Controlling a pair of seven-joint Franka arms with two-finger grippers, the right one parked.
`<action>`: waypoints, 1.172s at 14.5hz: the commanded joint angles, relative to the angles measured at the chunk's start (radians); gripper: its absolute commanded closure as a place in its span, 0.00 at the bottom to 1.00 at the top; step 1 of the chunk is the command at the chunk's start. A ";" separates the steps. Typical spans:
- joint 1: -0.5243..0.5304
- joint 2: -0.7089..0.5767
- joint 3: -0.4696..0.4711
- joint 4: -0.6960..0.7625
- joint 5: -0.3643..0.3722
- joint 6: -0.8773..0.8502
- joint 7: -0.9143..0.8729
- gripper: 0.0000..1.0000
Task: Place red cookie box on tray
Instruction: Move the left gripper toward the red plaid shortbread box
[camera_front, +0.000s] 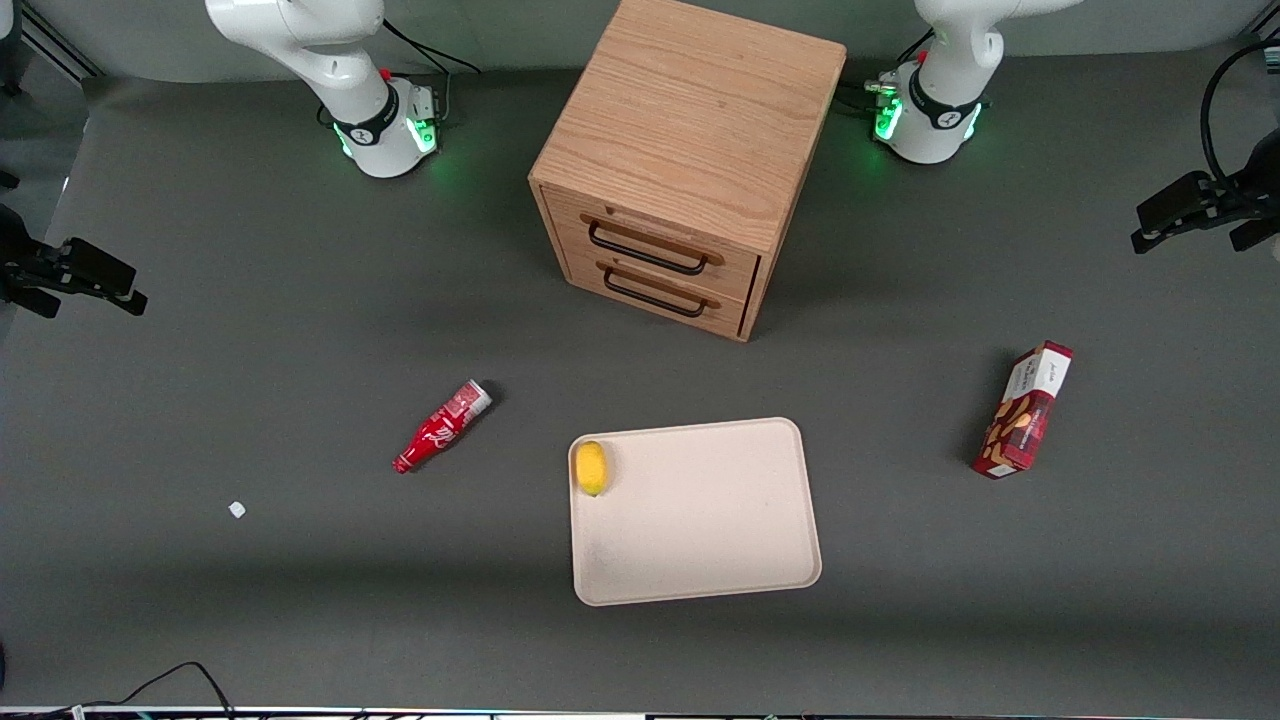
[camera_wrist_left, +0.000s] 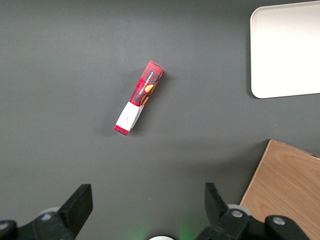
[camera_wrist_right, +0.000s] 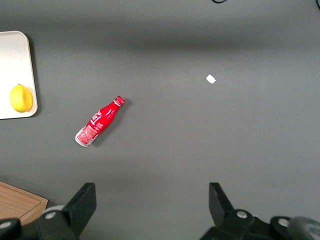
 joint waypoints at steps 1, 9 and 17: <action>-0.002 -0.011 0.002 0.012 0.005 -0.033 0.023 0.00; -0.002 0.087 0.005 -0.054 0.011 0.020 0.137 0.00; 0.001 0.212 0.011 -0.410 0.033 0.614 0.310 0.00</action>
